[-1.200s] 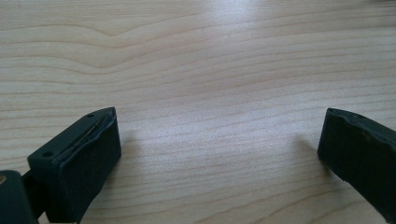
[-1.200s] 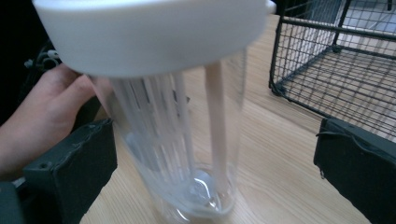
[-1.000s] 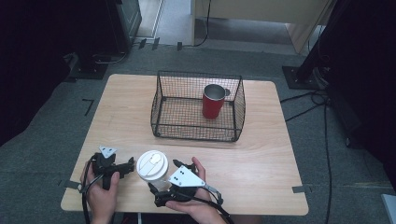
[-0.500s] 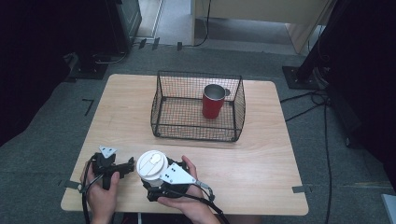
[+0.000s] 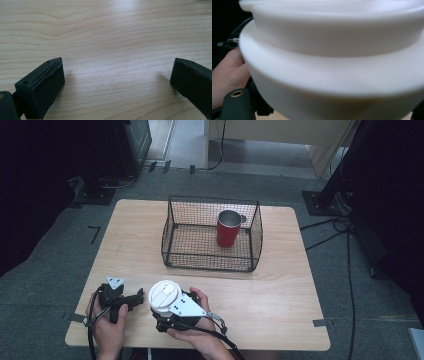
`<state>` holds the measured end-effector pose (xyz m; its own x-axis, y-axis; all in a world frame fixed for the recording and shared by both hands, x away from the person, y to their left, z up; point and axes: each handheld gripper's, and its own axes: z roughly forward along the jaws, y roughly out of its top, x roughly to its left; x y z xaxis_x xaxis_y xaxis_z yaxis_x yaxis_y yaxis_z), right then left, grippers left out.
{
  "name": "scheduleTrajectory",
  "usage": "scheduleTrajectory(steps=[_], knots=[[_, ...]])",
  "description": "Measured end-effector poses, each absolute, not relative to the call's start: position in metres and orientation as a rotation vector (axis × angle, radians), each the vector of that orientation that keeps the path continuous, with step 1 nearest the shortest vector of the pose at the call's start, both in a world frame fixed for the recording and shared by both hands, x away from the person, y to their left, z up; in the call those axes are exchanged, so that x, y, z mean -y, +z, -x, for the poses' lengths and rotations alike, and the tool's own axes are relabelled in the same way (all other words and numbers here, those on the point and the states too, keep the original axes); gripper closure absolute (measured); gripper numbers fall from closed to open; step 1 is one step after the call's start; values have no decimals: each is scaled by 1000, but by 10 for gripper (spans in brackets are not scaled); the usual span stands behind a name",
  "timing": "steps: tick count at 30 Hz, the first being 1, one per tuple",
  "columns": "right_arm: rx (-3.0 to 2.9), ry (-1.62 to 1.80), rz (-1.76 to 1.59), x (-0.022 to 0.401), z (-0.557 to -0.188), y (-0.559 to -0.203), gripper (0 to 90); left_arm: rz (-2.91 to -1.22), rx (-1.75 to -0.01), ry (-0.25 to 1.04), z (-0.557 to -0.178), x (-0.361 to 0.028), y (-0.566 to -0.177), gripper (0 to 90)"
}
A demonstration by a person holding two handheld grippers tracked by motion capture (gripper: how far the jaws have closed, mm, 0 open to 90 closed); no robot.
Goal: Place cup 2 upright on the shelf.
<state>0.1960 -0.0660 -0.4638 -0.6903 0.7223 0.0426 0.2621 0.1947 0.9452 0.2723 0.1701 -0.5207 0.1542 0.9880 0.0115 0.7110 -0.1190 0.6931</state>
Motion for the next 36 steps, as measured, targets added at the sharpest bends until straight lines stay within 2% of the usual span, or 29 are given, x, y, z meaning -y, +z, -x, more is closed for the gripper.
scheduleTrajectory(steps=[36], knots=[[-1902,1506,-983,98,-220,-423,163,-1893,-1613,662,-272,-170,-521,0]])
